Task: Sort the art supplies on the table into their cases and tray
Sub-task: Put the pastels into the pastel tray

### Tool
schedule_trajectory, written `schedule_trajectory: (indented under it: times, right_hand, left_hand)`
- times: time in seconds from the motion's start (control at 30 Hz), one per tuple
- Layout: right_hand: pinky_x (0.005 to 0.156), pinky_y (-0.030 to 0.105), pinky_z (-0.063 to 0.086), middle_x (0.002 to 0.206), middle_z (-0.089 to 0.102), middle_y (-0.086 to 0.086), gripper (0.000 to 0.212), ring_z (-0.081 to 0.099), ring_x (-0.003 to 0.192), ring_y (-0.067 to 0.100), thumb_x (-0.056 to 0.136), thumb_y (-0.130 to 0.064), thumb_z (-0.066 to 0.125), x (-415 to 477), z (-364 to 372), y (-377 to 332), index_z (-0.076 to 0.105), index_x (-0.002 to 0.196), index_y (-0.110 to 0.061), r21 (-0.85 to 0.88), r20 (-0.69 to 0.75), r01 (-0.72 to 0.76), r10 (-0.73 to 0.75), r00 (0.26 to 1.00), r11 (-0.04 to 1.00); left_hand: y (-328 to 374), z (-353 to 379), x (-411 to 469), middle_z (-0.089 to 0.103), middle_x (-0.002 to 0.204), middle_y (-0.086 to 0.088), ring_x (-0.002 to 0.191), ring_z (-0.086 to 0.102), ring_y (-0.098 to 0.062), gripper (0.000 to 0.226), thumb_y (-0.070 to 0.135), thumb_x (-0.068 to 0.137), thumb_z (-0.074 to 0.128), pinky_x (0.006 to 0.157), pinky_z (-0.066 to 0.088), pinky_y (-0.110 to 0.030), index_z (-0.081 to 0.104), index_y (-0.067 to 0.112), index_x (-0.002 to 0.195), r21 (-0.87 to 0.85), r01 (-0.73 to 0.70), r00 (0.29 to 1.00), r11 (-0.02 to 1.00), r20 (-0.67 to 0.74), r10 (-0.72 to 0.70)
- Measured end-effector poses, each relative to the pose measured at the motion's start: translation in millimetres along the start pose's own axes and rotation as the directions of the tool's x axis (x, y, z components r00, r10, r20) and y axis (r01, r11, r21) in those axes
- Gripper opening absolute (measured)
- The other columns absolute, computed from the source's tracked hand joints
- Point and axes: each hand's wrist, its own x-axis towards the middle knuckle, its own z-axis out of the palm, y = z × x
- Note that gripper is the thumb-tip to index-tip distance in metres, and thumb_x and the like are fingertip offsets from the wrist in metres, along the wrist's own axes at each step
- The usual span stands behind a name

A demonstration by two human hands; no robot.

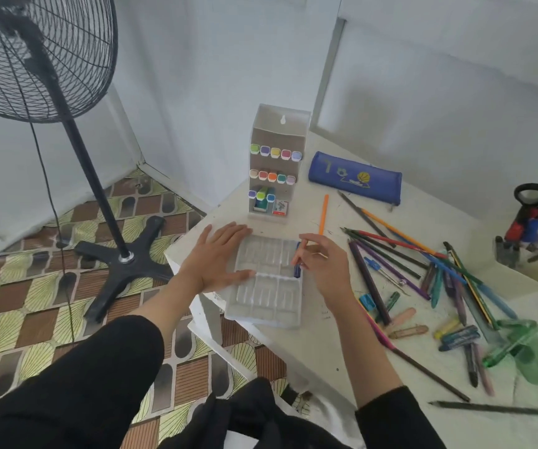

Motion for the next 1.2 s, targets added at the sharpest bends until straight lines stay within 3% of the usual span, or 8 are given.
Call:
schedule_trajectory:
  times: [0.17, 0.37, 0.53, 0.67, 0.73, 0.83, 1.0, 1.2]
  right_hand:
    - [0.077, 0.032, 0.053, 0.075, 0.069, 0.011, 0.037, 0.067, 0.075, 0.027, 0.078, 0.012, 0.06, -5.2, -0.6, 2.9, 0.067, 0.095, -0.02, -0.075, -0.03, 0.144, -0.146, 0.989, 0.987]
    - [0.067, 0.011, 0.047, 0.084, 0.068, -0.01, 0.028, 0.061, 0.071, -0.001, 0.076, 0.008, 0.069, -4.8, -4.7, 1.2, 0.069, 0.085, -0.019, -0.223, -0.078, 0.22, -0.242, 0.967, 0.95]
    - [0.074, 0.011, 0.045, 0.101, 0.062, 0.007, 0.024, 0.061, 0.084, 0.007, 0.082, 0.013, 0.056, 1.1, -8.6, 7.9, 0.072, 0.088, -0.004, -0.459, 0.247, 0.467, -0.396, 0.884, 0.756]
    - [0.084, 0.023, 0.042, 0.109, 0.064, 0.012, 0.029, 0.059, 0.097, 0.026, 0.085, 0.01, 0.052, 0.3, -6.6, 10.2, 0.071, 0.102, -0.002, -0.604, 0.433, 0.544, -0.333, 0.838, 0.583]
    - [0.082, 0.029, 0.046, 0.101, 0.064, 0.012, 0.034, 0.057, 0.092, 0.025, 0.089, 0.006, 0.047, -3.7, -5.7, 9.3, 0.066, 0.114, -0.007, -0.641, 0.409, 0.504, -0.298, 0.863, 0.58]
    - [0.072, 0.045, 0.053, 0.087, 0.066, 0.014, 0.03, 0.06, 0.083, 0.031, 0.084, 0.006, 0.044, -9.7, -5.5, 11.0, 0.067, 0.101, -0.003, -0.635, 0.368, 0.512, -0.357, 0.859, 0.578]
    - [0.077, 0.036, 0.053, 0.103, 0.059, 0.013, 0.042, 0.059, 0.086, 0.027, 0.08, 0.012, 0.053, -20.4, -1.8, 18.6, 0.065, 0.115, -0.009, -0.679, 0.24, 0.436, -0.383, 0.892, 0.591]
    - [0.085, 0.046, 0.051, 0.103, 0.06, 0.01, 0.05, 0.056, 0.097, 0.028, 0.074, 0.015, 0.055, -29.2, 1.9, 25.3, 0.065, 0.115, -0.012, -0.684, 0.191, 0.403, -0.384, 0.903, 0.608]
  left_hand:
    - [-0.5, -0.5, 0.6, 0.013, 0.158, 0.011, 0.146, 0.001, -0.008, 0.098, 0.084, 0.071, 0.026, 0.118, -0.008, -0.043, 0.01, 0.03, 0.151, 0.01, 0.006, 1.0, 1.0, 0.005, -0.006]
    - [-0.1, 0.0, 0.2, 0.013, 0.158, 0.011, 0.146, 0.002, -0.008, 0.097, 0.083, 0.072, 0.028, 0.118, -0.008, -0.043, 0.01, 0.03, 0.151, 0.005, 0.004, 1.0, 1.0, 0.004, -0.004]
    - [1.1, -1.8, -0.4, 0.014, 0.158, 0.01, 0.146, 0.003, -0.01, 0.097, 0.083, 0.071, 0.028, 0.118, -0.009, -0.043, 0.011, 0.029, 0.151, -0.008, 0.002, 1.0, 1.0, 0.005, -0.002]
    - [1.2, -2.5, -0.3, 0.013, 0.158, 0.01, 0.146, 0.002, -0.01, 0.098, 0.083, 0.071, 0.028, 0.117, -0.01, -0.042, 0.01, 0.03, 0.151, -0.01, 0.005, 1.0, 1.0, 0.014, -0.005]
    - [0.8, -1.5, -0.3, 0.013, 0.158, 0.01, 0.146, 0.002, -0.01, 0.097, 0.083, 0.071, 0.03, 0.117, -0.01, -0.042, 0.01, 0.03, 0.151, -0.012, 0.004, 1.0, 1.0, 0.012, -0.004]
    - [0.3, -0.9, 0.1, 0.014, 0.158, 0.01, 0.146, 0.003, -0.01, 0.097, 0.082, 0.071, 0.031, 0.118, -0.009, -0.043, 0.012, 0.03, 0.151, -0.02, 0.002, 1.0, 1.0, 0.001, -0.002]
    - [0.8, -0.7, 0.2, 0.016, 0.157, 0.012, 0.146, 0.004, -0.009, 0.097, 0.082, 0.071, 0.031, 0.119, -0.006, -0.044, 0.013, 0.03, 0.151, -0.013, 0.003, 1.0, 1.0, -0.008, -0.003]
    - [0.7, -0.1, 0.2, 0.016, 0.157, 0.011, 0.146, 0.004, -0.009, 0.097, 0.083, 0.07, 0.029, 0.119, -0.005, -0.044, 0.015, 0.029, 0.15, 0.0, 0.008, 1.0, 1.0, -0.01, -0.008]
